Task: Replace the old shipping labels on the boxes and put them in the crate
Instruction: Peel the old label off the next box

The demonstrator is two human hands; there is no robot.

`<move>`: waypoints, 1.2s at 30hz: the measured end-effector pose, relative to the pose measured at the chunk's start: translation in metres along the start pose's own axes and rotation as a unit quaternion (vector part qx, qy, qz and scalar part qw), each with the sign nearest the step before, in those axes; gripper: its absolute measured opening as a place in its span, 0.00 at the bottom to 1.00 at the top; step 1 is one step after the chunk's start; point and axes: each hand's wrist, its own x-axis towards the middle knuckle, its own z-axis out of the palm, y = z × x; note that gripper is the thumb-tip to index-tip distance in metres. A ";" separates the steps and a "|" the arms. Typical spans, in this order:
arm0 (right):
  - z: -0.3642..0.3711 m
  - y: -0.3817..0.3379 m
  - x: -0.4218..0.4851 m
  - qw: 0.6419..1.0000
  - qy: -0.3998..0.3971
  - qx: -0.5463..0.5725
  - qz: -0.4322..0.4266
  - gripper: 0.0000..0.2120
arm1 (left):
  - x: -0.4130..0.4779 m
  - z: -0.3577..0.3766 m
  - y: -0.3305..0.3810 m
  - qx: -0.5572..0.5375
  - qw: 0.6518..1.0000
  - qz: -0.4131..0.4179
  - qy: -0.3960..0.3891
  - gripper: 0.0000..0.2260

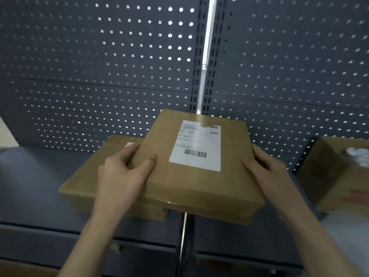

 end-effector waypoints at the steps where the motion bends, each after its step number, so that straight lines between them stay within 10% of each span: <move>1: -0.012 0.005 -0.001 1.000 -0.002 0.001 0.004 0.17 | -0.006 0.009 0.005 -0.006 1.000 -0.002 -0.002 0.08; 25: -0.114 0.090 0.008 0.982 0.001 -0.120 0.147 0.15 | -0.066 0.138 0.014 0.053 0.981 -0.114 -0.147 0.24; 36: -0.115 0.078 0.018 0.958 0.014 -0.277 0.070 0.08 | -0.035 0.145 0.021 0.203 0.959 -0.064 -0.189 0.21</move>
